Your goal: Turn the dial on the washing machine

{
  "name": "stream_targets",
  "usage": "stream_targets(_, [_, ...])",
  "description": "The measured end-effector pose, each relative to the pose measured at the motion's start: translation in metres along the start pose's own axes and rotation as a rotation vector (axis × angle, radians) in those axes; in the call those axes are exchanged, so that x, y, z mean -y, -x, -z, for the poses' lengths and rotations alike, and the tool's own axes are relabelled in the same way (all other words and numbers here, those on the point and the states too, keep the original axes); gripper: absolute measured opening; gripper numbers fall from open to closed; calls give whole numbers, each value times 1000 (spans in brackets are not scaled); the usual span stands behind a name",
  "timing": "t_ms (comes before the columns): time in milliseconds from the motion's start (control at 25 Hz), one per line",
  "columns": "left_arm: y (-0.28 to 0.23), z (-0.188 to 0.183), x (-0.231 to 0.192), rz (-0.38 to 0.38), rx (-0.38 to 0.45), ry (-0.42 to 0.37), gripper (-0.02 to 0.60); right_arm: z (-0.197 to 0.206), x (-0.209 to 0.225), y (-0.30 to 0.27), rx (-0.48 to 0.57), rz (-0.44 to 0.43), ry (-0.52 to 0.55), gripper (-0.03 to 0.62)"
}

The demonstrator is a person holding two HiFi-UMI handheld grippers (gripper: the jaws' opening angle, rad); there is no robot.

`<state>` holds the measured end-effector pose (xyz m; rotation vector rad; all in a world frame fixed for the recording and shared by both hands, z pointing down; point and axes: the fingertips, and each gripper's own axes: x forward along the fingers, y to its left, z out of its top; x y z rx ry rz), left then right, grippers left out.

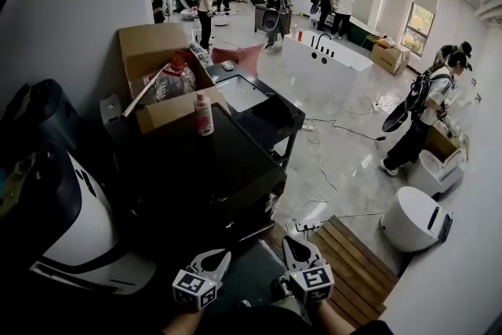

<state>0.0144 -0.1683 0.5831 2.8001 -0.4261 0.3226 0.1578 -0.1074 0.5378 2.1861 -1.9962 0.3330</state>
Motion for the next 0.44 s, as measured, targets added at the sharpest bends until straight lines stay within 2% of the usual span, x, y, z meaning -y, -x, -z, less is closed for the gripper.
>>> stream_targets(440, [-3, 0, 4, -7, -2, 12, 11, 0, 1, 3, -11, -31, 15, 0])
